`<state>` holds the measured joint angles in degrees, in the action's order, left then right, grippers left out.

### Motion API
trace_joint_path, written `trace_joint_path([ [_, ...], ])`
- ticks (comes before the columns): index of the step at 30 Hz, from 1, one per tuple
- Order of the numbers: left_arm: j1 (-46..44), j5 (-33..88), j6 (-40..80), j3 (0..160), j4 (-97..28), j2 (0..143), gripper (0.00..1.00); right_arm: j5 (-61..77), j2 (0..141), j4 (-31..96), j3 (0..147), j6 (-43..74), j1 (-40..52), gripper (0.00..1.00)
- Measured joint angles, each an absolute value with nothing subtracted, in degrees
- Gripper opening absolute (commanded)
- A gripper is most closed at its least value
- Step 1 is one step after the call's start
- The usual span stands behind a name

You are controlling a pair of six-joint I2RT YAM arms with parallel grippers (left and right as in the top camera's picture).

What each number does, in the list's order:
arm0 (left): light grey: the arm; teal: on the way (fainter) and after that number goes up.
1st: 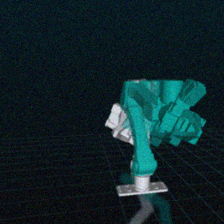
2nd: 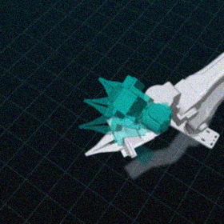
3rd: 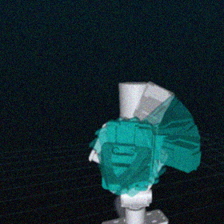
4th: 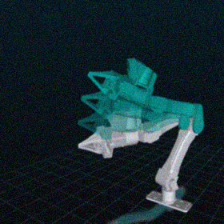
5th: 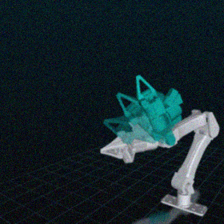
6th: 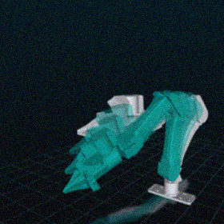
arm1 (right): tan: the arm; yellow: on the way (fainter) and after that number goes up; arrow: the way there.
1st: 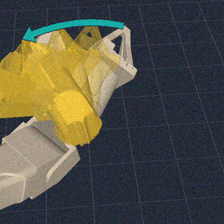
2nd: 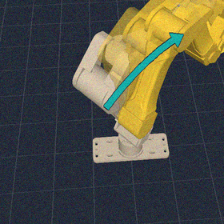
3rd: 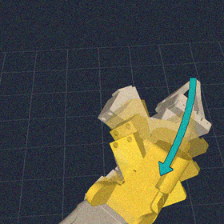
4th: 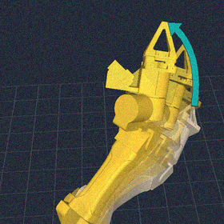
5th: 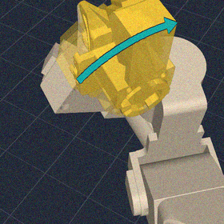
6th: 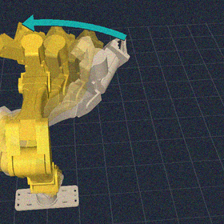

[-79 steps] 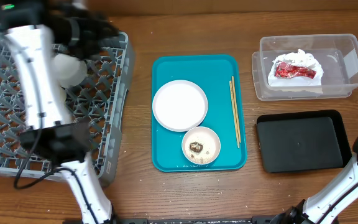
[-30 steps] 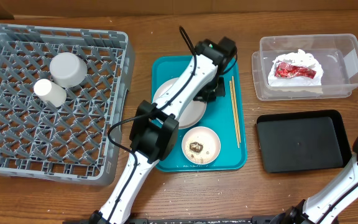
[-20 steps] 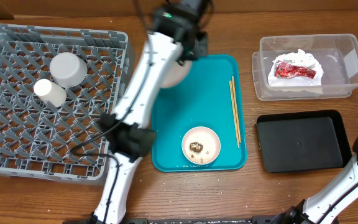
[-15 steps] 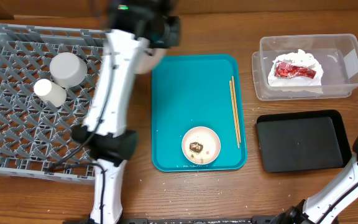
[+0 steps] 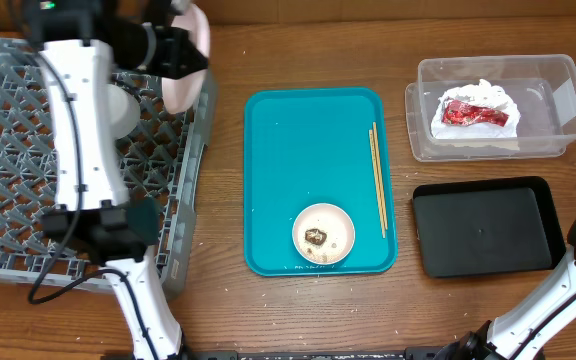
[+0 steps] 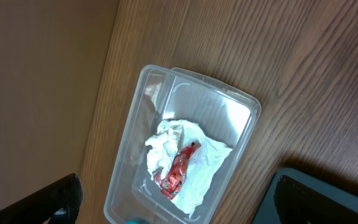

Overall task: Sort waste into correct bins and load items into the dishwasher
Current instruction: 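Lift the white plate and stand it upright in the rack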

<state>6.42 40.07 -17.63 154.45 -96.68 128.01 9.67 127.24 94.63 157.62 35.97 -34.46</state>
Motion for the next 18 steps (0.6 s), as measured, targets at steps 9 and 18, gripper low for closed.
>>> trace_joint_path([
  [9, 16.12, 49.12, -20.43, 147.65, -96.71, 128.01, 0.04, 9.67, 127.24, 94.65, 157.62, 35.99, -34.46, 1.0],
  [18, 16.12, 51.9, -24.86, 137.62, -96.66, 128.05, 0.04, 9.67, 127.24, 94.65, 157.62, 35.99, -34.46, 1.0],
])
